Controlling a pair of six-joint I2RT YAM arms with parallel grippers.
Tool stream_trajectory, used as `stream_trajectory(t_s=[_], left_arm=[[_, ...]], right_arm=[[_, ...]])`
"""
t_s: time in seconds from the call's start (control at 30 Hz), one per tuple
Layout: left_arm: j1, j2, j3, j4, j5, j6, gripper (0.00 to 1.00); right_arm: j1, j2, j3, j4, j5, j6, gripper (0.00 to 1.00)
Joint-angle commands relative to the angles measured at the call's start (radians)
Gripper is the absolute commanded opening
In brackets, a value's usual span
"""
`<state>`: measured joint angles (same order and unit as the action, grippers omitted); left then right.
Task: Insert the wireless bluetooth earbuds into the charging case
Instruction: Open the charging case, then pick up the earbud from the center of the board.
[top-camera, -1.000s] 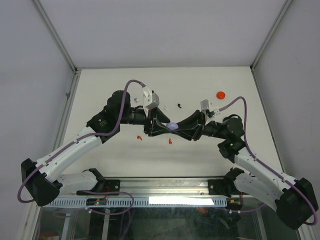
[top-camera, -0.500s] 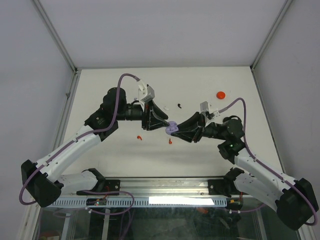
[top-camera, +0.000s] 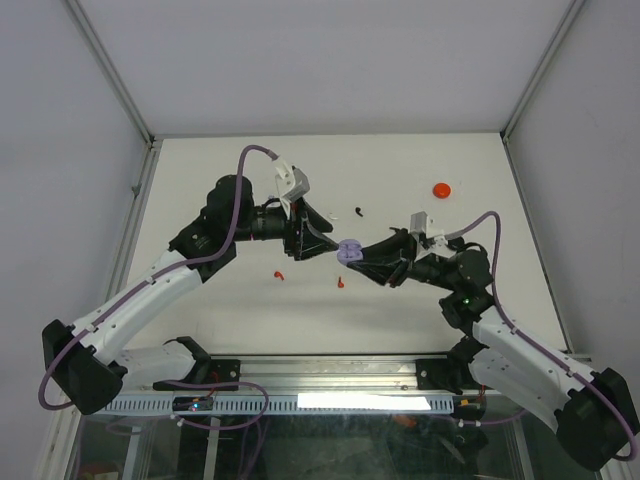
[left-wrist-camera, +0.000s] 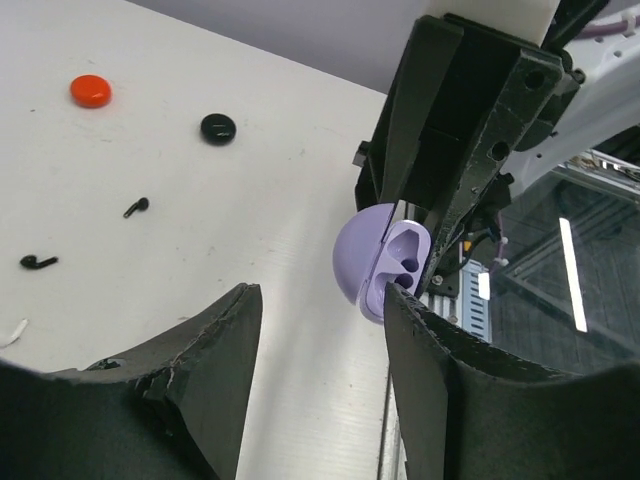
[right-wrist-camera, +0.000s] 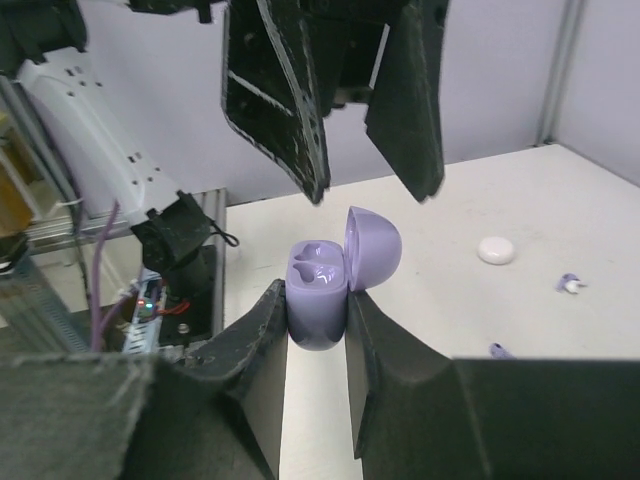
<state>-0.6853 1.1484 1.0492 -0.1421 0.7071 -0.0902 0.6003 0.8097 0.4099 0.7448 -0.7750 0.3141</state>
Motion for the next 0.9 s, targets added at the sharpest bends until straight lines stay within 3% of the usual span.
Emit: stream_trajectory(t_s=[0.0, 0.2, 0.4, 0.63, 0.87], left_arm=[[0.008, -0.066, 0.009, -0.011, -0.171, 0.001, 0.54], [0.008, -0.082, -0.050, -0.059, -0.479, -0.084, 0.56], [0.013, 0.016, -0.069, -0.140, -0.730, -0.191, 0.57], [0.058, 0.213, -0.025, -0.180, -0.842, -0.298, 0.60], [0.084, 0.430, 0.066, -0.182, -0.865, -0.311, 0.58]], right_arm=[[0.004, -0.061, -0.062, 0.051, 0.172, -0.142, 0.00], [0.004, -0.085, -0.134, 0.099, 0.293, -0.234, 0.00], [0.003, -0.074, -0.198, 0.185, 0.374, -0.272, 0.00], [0.003, -0.087, -0.234, 0.187, 0.401, -0.316, 0.00], [0.003, -0.115, -0.255, 0.171, 0.422, -0.328, 0.00]])
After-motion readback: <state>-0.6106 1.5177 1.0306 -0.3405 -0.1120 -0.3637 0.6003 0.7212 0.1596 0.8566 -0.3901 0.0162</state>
